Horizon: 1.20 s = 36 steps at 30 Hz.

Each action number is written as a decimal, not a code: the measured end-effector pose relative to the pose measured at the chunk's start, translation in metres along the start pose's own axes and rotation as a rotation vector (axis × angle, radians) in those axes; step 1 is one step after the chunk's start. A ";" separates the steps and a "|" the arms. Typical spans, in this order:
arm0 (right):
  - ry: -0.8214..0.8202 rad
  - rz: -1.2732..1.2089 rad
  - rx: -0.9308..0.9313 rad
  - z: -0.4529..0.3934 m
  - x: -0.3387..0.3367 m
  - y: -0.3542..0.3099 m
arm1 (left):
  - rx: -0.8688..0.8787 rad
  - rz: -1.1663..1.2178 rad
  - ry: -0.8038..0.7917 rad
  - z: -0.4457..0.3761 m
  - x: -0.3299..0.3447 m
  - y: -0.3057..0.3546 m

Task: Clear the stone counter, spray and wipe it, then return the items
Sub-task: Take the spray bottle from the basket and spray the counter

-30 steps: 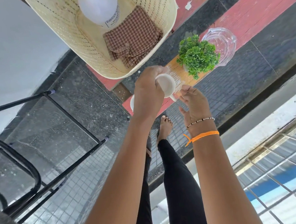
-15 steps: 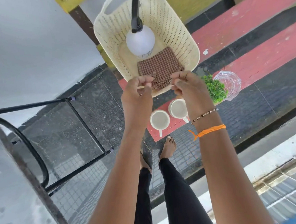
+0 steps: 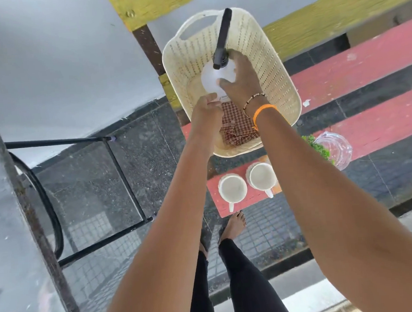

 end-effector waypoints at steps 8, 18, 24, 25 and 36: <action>0.153 -0.040 -0.067 -0.010 0.007 -0.012 | 0.027 0.063 0.039 0.020 -0.019 0.003; 0.181 -0.265 -0.341 0.110 -0.033 -0.065 | 0.081 0.353 0.175 0.106 -0.065 0.014; 0.024 -0.288 -0.368 0.177 -0.017 -0.104 | 0.148 0.468 0.330 0.157 -0.101 0.011; -0.020 -0.303 -0.345 0.186 -0.010 -0.109 | 0.170 0.477 0.351 0.164 -0.110 0.012; -0.201 -0.326 -0.380 0.332 0.098 -0.181 | 0.335 0.594 0.509 0.280 -0.263 -0.023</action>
Point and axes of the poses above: each hand's wrist, its own z-axis away from the middle knuckle, its own x-axis out of the palm, y = z × x, the point moved 1 cm from there along -z, towards the middle knuckle, and after that the axes turned 9 degrees about x, right-handed, at the moved point
